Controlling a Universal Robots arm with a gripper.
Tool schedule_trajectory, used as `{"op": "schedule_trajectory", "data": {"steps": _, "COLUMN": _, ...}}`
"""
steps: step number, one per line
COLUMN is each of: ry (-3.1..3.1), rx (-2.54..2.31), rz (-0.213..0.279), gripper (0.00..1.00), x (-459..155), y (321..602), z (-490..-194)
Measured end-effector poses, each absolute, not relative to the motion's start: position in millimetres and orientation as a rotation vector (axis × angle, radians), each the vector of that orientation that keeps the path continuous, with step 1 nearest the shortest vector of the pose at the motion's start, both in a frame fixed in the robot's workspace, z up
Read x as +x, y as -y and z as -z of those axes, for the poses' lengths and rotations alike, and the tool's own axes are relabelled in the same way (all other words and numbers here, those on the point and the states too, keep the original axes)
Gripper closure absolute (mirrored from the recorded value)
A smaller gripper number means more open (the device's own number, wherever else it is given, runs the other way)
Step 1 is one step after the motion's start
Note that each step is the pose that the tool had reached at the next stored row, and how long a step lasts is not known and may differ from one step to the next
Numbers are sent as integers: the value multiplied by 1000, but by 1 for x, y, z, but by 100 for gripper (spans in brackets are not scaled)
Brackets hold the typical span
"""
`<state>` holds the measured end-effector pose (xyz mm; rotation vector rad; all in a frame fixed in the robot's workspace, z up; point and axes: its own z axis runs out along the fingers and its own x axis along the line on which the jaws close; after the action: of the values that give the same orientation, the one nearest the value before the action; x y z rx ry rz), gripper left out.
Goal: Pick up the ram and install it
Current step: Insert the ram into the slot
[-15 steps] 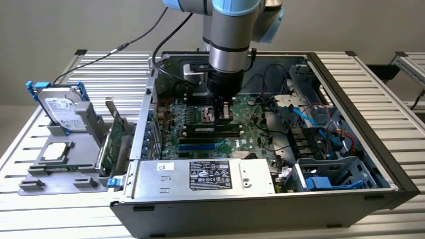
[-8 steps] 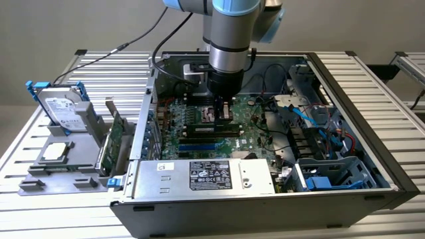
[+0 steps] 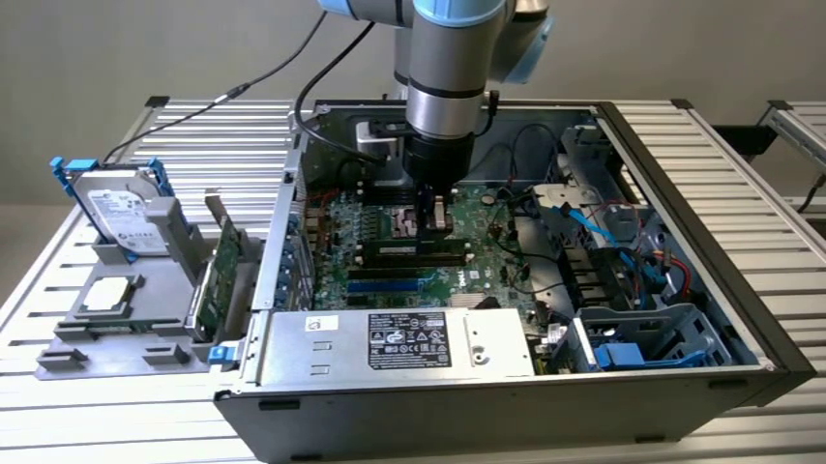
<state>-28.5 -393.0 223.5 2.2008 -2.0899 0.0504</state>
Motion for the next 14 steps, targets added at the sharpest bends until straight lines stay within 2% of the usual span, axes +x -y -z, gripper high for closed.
{"op": "schedule_trajectory", "data": {"steps": 14, "ry": 2087, "rx": 2198, "rz": -56, "gripper": 86, "x": -29, "y": 393, "z": -222}}
